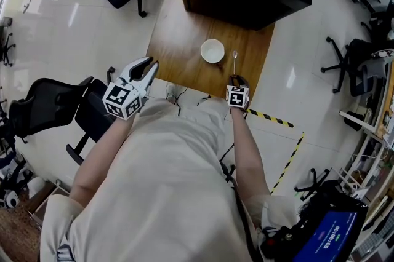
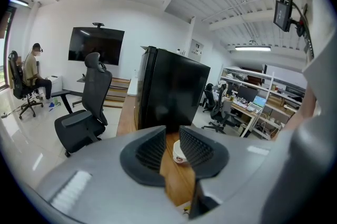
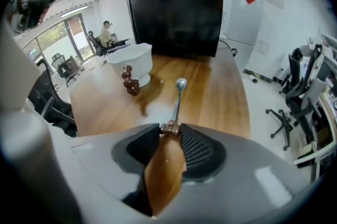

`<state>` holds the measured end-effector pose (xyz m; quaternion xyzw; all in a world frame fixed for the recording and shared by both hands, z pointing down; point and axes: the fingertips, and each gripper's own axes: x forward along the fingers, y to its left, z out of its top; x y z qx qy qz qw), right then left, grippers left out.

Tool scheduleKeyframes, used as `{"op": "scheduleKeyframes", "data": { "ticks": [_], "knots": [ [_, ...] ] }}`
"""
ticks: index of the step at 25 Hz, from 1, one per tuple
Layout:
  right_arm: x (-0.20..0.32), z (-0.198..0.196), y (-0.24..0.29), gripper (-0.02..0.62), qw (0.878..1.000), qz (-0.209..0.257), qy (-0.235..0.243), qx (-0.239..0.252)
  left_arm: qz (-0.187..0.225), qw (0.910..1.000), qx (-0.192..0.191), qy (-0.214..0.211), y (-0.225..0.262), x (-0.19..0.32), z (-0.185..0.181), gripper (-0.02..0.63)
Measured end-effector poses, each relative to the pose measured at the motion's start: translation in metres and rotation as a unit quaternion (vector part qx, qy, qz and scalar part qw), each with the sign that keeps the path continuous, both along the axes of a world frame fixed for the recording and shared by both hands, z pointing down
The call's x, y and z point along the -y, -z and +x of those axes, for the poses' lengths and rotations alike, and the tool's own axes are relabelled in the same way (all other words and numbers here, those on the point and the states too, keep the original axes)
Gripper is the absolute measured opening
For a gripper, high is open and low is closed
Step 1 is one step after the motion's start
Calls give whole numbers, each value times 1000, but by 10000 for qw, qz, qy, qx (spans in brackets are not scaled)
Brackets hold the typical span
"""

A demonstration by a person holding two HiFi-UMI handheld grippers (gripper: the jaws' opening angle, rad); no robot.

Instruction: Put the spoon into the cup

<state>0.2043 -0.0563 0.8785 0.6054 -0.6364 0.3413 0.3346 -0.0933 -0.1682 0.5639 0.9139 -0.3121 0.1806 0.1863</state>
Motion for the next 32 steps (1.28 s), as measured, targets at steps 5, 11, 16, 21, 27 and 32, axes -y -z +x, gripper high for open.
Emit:
{"op": "scheduleKeyframes", "data": {
  "ticks": [5, 11, 16, 21, 27, 32],
  "knots": [
    [3, 3, 30, 126, 9997, 240, 44, -3, -20, 10000, -66, -70, -2, -2, 3, 84],
    [10, 2, 79, 124, 9981, 613, 55, 52, -16, 9997, -183, -146, 0, 1, 4, 84],
    [18, -3, 118, 124, 9967, 773, 230, 94, -26, 9993, -286, -218, 0, 4, 8, 84],
    [28, -12, 150, 124, 9956, 798, 490, 80, -53, 9988, -372, -325, 0, 9, 13, 84],
    [42, -29, 171, 124, 9942, 680, 831, 79, -84, 9979, -507, -397, 2, 18, 18, 84],
    [53, -38, 171, 124, 9924, 544, 1101, 101, -91, 9973, -554, -472, 2, 19, 24, 84]
  ]
}}
